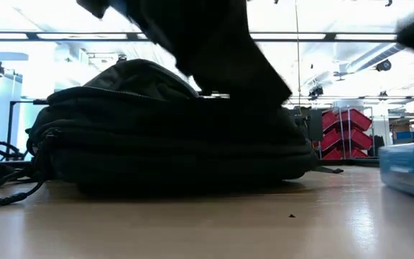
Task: Unpack backpack
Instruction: Put the medicine organizer into the back pack
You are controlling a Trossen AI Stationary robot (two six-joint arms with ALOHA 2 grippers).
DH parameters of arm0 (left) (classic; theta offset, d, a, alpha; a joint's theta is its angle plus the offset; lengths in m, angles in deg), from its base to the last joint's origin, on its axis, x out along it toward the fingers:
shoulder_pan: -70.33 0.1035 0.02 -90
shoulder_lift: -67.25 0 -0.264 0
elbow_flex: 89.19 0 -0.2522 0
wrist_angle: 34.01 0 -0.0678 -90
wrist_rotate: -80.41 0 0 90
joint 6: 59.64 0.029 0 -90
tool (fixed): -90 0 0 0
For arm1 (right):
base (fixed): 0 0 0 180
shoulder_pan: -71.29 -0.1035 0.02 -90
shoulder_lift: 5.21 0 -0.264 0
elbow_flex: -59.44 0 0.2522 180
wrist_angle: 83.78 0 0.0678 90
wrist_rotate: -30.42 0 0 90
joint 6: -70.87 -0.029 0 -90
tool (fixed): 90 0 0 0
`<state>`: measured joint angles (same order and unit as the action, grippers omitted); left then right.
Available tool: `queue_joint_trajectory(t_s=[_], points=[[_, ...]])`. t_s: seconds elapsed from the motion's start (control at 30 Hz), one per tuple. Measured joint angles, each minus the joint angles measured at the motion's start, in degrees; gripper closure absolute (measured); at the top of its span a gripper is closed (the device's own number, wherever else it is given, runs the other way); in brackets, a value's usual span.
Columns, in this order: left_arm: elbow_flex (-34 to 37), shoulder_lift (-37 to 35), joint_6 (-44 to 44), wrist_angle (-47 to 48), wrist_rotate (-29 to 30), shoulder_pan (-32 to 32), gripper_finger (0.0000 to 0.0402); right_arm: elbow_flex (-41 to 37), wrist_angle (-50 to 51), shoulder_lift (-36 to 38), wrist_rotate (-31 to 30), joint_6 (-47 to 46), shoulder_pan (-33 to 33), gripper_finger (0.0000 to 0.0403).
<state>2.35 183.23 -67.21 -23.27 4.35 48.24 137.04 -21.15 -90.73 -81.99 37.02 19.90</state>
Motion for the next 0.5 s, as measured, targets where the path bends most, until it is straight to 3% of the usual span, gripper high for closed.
queue_joint_trajectory(t_s=[0.13,0.3,0.5], points=[[-2.5,2.5,2.4,-0.4,0.0,0.1,0.0282,3.1,5.8,0.1,-1.6,-5.2,-5.2,0.0403],[-5.9,5.4,1.8,-1.0,0.1,1.9,0.0275,0.9,8.6,-0.7,4.6,-17.1,-9.6,0.0397],[-9.3,8.4,4.4,-0.9,0.7,3.8,0.0248,-0.5,8.6,-7.2,9.1,-20.5,-11.6,0.034]])
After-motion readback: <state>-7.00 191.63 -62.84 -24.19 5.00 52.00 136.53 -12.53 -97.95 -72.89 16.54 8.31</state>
